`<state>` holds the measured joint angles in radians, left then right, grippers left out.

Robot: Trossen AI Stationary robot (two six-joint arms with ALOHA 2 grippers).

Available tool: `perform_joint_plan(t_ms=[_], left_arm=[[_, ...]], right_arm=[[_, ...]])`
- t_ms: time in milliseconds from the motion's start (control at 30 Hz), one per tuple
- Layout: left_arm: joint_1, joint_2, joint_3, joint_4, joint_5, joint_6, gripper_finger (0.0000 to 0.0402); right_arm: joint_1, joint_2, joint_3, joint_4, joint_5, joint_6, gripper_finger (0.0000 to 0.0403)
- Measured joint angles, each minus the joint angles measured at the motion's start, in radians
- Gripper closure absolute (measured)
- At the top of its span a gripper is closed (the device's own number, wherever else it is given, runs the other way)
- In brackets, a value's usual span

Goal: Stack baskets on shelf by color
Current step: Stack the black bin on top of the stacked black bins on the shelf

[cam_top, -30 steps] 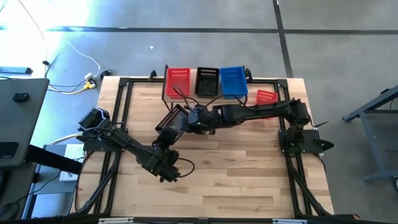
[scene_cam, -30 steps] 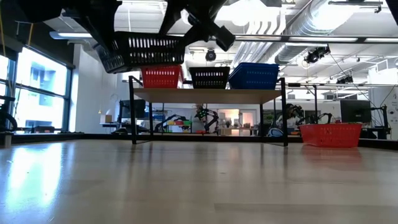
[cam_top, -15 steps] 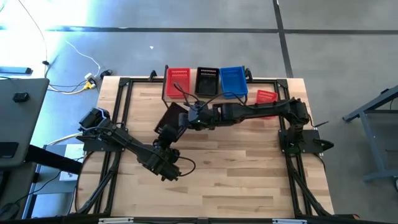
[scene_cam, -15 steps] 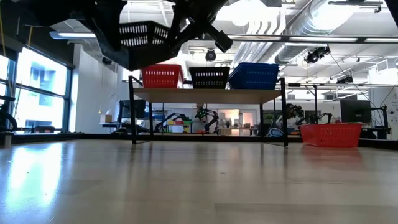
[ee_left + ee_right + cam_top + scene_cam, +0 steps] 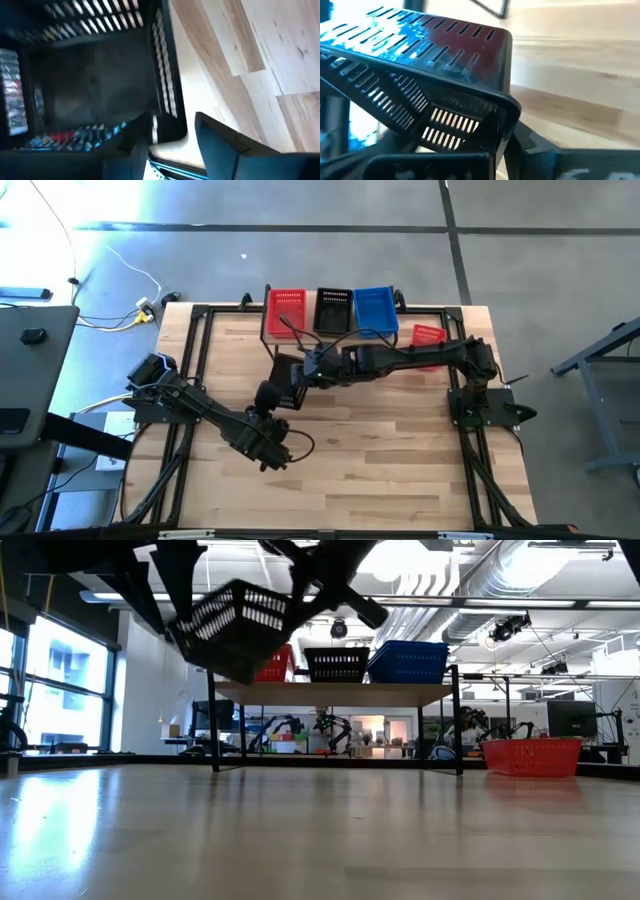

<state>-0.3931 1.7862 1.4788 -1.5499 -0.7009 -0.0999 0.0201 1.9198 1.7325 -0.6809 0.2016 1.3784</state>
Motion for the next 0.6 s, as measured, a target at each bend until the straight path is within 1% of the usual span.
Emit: perform_joint_plan(t_ms=[100,200,433,600], left_arm=[[-0.001,-0.001,0.000,-0.009,0.018,-0.004,0.0237],[-0.005,-0.011,0.003,-0.020,0.017,-0.032,0.0230],[-0.008,-0.068,0.049,-0.021,0.042,-0.047,0.0235],[0.014,-0.106,0.090,-0.020,0.039,-0.044,0.0236]], right_arm=[[-0.008,0.000,0.000,-0.059,-0.002,-0.025,0.0402],[-0.008,-0.002,0.000,-0.097,-0.013,-0.058,0.0402],[-0.007,-0.044,0.000,-0.198,-0.015,-0.126,0.0402],[-0.007,-0.096,0.000,-0.242,-0.018,-0.157,0.0403]])
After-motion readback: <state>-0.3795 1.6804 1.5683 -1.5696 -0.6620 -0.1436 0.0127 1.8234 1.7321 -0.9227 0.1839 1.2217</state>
